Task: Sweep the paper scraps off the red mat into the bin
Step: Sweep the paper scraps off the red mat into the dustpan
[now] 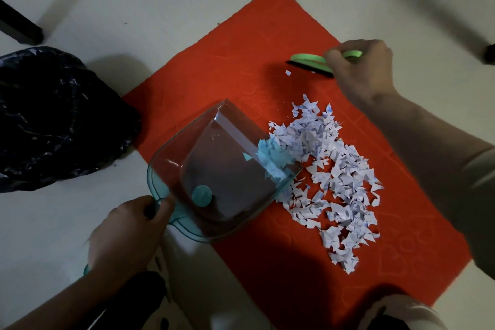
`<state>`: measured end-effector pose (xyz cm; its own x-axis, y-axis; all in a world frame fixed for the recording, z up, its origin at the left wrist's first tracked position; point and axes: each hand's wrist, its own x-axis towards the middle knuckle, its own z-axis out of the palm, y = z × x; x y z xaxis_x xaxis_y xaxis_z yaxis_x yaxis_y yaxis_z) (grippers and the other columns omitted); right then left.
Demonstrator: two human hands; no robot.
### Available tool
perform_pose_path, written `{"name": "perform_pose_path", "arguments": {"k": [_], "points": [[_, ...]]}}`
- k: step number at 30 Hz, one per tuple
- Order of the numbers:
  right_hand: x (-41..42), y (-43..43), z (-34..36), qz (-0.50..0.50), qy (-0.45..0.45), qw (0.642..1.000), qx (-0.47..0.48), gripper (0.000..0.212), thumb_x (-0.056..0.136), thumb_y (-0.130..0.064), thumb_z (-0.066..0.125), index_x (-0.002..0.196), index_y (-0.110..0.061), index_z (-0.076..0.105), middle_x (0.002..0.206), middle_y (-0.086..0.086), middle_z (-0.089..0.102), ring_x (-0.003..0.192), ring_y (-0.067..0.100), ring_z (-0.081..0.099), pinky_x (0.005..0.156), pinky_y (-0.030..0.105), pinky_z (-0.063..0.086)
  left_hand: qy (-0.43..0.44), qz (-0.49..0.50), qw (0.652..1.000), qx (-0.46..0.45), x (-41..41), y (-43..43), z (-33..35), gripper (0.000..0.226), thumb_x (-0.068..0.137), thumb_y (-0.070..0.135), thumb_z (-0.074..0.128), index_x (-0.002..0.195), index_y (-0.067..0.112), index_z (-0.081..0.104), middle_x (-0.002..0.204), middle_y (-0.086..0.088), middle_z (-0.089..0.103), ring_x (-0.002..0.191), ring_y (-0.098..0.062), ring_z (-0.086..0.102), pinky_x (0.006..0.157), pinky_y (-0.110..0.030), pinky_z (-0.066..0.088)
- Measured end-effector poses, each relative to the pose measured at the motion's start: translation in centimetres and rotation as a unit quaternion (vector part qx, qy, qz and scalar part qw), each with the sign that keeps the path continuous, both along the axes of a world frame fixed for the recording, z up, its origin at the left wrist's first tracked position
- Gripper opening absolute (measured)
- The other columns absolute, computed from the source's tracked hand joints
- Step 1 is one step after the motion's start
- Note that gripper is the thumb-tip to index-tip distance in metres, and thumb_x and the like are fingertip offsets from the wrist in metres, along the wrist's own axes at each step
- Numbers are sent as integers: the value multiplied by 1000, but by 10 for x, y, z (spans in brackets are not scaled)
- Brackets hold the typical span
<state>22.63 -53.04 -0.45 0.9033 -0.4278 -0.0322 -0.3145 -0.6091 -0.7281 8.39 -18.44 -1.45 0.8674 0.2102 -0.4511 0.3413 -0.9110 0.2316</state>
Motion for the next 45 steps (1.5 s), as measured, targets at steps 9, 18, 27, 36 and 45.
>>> {"name": "perform_pose_path", "arguments": {"k": [9, 18, 27, 36, 45], "points": [[0, 10, -22, 84, 78, 993, 36, 22, 90, -28, 60, 99, -17, 77, 73, 11, 69, 45, 10, 40, 41, 20, 34, 4, 1, 1000, 1, 1, 1, 0, 48, 93, 57, 41, 68, 21, 60, 61, 3, 62, 55, -13, 59, 47, -24, 40], [-5, 2, 0, 31, 24, 999, 29, 22, 83, -26, 61, 87, -10, 77, 72, 12, 68, 50, 10, 44, 44, 25, 38, -4, 17, 1000, 10, -1, 4, 3, 50, 94, 55, 43, 64, 17, 58, 58, 0, 59, 55, -16, 56, 48, -24, 36], [-26, 4, -14, 87, 99, 990, 41, 18, 85, -22, 62, 86, -11, 77, 68, 9, 68, 48, 12, 45, 40, 21, 36, -10, 23, 1000, 15, -5, 7, 2, 50, 93, 57, 43, 65, 19, 59, 59, 2, 60, 55, -15, 58, 49, -24, 37], [-9, 16, -5, 36, 27, 998, 42, 19, 84, -23, 61, 84, -11, 76, 59, 1, 62, 45, 3, 45, 50, 25, 41, -19, 24, 999, 23, -4, 5, 6, 50, 93, 55, 44, 64, 18, 58, 57, 2, 59, 54, -13, 54, 47, -23, 32], [-15, 17, -11, 76, 99, 992, 30, 21, 85, -24, 62, 83, -9, 75, 65, 9, 63, 49, 13, 43, 47, 26, 36, -22, 30, 999, 19, -5, 6, 5, 49, 94, 54, 44, 64, 19, 59, 57, 2, 59, 54, -14, 56, 47, -23, 34]]}}
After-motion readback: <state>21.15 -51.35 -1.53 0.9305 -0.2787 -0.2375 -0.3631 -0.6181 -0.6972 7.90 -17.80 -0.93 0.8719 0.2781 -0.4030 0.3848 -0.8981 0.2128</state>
